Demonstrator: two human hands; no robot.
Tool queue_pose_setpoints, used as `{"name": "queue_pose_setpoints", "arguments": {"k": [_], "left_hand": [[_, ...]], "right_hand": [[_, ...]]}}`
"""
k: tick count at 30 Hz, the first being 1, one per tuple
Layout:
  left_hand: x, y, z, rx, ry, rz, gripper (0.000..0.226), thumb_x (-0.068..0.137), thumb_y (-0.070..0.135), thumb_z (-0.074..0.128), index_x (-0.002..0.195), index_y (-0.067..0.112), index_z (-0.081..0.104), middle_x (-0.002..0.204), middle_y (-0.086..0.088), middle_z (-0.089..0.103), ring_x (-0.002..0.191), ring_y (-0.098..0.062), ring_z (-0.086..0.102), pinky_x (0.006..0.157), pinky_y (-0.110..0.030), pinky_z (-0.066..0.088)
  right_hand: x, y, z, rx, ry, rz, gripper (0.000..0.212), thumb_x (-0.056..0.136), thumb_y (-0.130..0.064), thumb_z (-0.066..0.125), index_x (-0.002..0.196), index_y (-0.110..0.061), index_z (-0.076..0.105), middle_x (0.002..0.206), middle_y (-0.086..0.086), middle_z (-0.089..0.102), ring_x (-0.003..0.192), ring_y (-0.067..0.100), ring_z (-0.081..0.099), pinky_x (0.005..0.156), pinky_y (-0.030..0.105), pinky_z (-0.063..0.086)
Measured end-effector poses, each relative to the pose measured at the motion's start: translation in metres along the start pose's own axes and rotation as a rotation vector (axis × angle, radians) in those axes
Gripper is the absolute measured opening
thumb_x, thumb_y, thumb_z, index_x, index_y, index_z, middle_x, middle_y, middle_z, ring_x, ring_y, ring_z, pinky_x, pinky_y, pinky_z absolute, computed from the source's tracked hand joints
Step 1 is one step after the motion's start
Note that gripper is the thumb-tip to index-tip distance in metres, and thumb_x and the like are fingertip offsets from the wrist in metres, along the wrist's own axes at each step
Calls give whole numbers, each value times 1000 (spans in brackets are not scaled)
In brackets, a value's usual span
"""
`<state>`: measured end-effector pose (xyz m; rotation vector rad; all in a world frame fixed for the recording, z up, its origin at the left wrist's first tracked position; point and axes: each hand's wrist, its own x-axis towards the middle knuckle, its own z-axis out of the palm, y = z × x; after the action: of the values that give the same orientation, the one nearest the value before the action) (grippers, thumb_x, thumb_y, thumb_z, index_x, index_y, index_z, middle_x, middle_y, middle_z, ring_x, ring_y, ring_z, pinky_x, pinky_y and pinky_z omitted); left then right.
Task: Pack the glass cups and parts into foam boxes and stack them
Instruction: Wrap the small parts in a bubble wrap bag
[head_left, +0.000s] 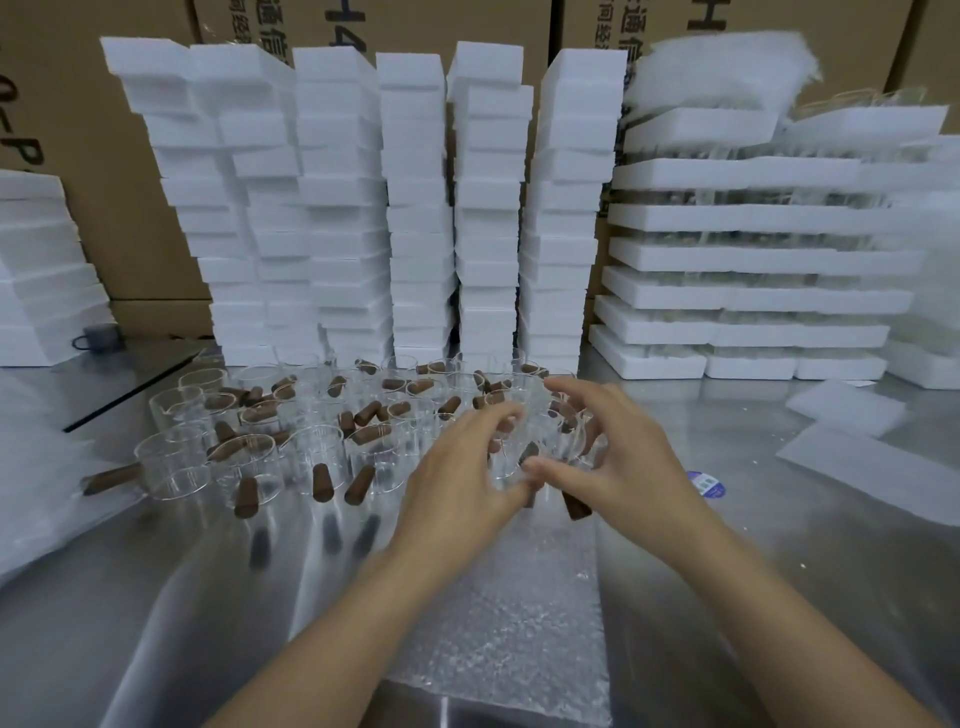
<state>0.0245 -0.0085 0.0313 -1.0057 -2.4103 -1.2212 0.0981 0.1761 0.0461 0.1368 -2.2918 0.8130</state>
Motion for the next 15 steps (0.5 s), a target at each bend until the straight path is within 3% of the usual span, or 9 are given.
{"name": "queue_pose_setpoints", "arguments": {"k": [3, 5, 8, 11, 15], "left_hand": [[-3, 9, -3, -39, 5, -53, 55, 87, 48, 84, 126, 47, 45, 112, 19, 56, 90, 0, 59, 80, -34, 58], [-4, 14, -3, -22, -156, -84, 41, 83, 65, 79, 97, 41, 49, 88, 13, 61, 70, -3, 55, 66, -35, 53], [-18, 22, 5, 186, -461, 11, 58, 77, 83, 65, 79, 26, 53, 68, 12, 59, 59, -2, 52, 57, -31, 40], [-23, 22, 14, 402, -541, 118, 46, 90, 70, 60, 79, 26, 55, 76, 10, 65, 70, -6, 58, 61, -31, 37], [-13, 13, 10, 186, -539, 31, 34, 102, 47, 64, 81, 22, 60, 73, 8, 64, 63, -7, 55, 62, -31, 42]], "right_hand": [[3, 3, -8, -15, 135, 28, 67, 78, -42, 91, 137, -43, 60, 119, -22, 53, 99, 0, 59, 76, 9, 47], [6, 5, -15, -12, 242, 85, 62, 79, -41, 90, 133, -41, 61, 118, -20, 54, 93, 0, 59, 76, 9, 45], [8, 8, -20, 100, 359, 214, 55, 79, -44, 89, 126, -42, 60, 116, -17, 55, 84, 1, 59, 78, 25, 50], [8, 8, -19, 231, 399, 297, 49, 79, -48, 86, 120, -44, 60, 112, -13, 58, 71, -2, 54, 70, 24, 45], [9, 3, -18, 401, 400, 368, 47, 73, -54, 83, 114, -45, 62, 108, -10, 62, 69, 7, 54, 68, 27, 47]]}}
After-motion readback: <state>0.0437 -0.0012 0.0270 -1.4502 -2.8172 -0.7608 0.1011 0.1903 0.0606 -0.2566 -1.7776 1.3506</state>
